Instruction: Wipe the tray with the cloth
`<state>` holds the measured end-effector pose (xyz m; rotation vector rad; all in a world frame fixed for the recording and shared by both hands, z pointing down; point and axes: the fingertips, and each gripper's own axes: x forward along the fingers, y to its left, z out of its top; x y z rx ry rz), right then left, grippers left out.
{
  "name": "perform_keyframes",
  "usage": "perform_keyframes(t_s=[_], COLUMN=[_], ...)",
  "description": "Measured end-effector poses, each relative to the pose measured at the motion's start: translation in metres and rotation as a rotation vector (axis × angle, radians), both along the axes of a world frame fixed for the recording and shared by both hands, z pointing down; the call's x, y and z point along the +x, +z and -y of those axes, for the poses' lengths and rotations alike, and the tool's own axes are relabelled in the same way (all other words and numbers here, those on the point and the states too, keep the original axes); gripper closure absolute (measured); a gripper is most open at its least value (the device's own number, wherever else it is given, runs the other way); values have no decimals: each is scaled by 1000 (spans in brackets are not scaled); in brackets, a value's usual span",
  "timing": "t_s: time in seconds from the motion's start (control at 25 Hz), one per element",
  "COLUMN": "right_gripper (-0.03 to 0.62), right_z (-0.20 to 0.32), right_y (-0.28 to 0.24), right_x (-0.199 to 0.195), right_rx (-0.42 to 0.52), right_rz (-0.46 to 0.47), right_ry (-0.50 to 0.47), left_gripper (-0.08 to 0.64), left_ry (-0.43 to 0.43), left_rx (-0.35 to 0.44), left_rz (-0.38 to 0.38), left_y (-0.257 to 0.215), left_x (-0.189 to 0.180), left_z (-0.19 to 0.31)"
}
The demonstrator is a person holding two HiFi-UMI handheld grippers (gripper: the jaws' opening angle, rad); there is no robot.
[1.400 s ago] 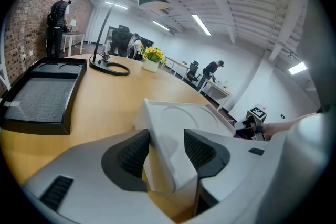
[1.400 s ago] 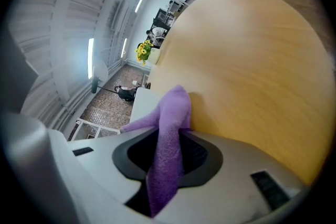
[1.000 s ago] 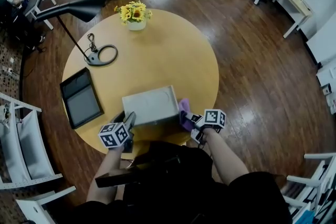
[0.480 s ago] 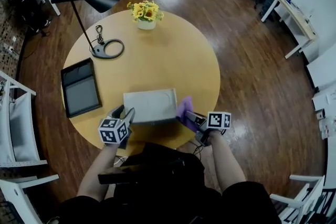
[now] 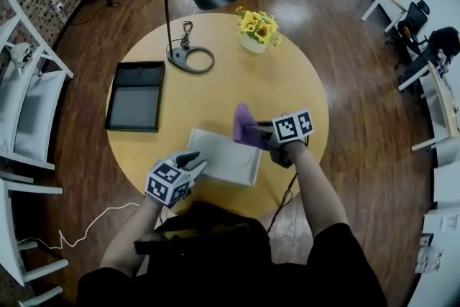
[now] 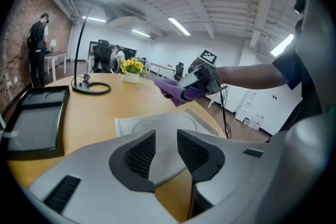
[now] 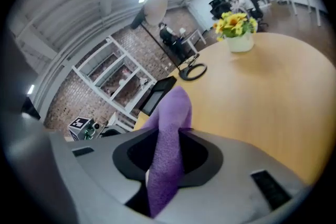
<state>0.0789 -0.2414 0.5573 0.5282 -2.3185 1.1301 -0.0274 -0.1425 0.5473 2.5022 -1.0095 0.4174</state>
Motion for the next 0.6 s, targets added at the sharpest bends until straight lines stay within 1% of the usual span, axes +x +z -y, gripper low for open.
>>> perform_keyframes(t_s=[0.04,0.12,0.24,0.32,0.4,0.52,0.6], right_gripper=[491,491,491,491,491,491,491], right_z=[9,23,36,39,37,28,26], right_y=[6,19,45,68,93,119,126], right_x=[-18,-53,-103,-127,-144,-153,-152], right_rx=[-18,-42,-123,-222,-330,-474,-547], right_rz=[-14,-39,-58,-81,-114,-137,-128], right_ry=[-55,-156,-273,-319,-355,-392,-394], left_gripper=[433,433,433,433,434,433,447], left_ry=[-25,-91,-178,-211,-228,-250,-294], left_rx=[-22,-40,-62,-70,-72,-92,-107], left_rz=[-10,1,69,130,166,202,199], left_y=[3,9,25,37,44,55,57], left_x=[0,-4,-12,-16,-15,-8,-11], left_z=[2,4,5,5,4,1,2])
